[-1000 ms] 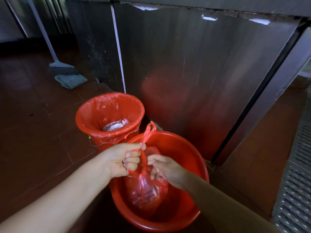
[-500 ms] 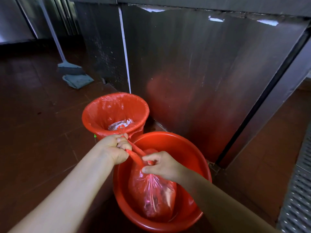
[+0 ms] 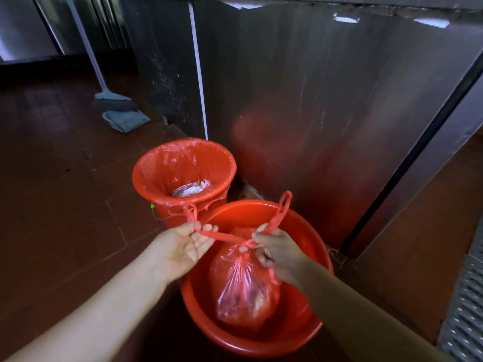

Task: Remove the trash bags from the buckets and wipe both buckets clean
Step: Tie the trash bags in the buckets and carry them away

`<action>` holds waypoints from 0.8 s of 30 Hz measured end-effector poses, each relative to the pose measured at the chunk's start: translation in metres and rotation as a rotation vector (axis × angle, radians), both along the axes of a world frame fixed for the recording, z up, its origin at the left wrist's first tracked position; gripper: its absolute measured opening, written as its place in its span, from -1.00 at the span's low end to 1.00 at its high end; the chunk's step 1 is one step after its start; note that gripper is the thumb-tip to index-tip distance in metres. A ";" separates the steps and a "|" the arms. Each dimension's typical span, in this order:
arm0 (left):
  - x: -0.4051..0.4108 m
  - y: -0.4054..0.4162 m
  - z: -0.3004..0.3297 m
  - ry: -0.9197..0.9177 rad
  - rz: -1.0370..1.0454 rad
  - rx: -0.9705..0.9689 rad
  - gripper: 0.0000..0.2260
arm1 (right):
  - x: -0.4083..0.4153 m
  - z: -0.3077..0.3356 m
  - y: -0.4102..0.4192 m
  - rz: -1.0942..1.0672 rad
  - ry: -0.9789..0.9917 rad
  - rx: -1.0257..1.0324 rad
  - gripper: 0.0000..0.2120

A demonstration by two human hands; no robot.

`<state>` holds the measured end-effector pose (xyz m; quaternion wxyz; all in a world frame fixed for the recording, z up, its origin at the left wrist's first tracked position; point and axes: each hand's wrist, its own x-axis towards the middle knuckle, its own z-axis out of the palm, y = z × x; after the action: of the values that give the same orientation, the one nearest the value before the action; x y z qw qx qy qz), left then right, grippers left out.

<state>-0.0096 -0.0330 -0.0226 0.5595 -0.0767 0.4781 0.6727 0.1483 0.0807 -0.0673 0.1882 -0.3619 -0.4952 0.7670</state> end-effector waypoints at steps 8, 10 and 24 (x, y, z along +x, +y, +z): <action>0.029 -0.006 -0.022 0.026 -0.192 -0.079 -0.68 | 0.008 0.002 -0.006 0.082 0.150 -0.160 -0.69; 0.026 -0.008 -0.026 0.058 -0.210 -0.126 -0.69 | 0.011 0.002 -0.007 0.131 0.094 -0.046 -0.58; 0.028 0.016 -0.035 1.376 -0.695 0.186 -0.73 | 0.024 -0.002 -0.006 0.120 0.053 0.363 -0.64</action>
<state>0.0181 -0.0173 -0.0576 0.3197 0.5599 0.6561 0.3923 0.1726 0.0747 -0.0690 0.2174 -0.2712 -0.6411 0.6842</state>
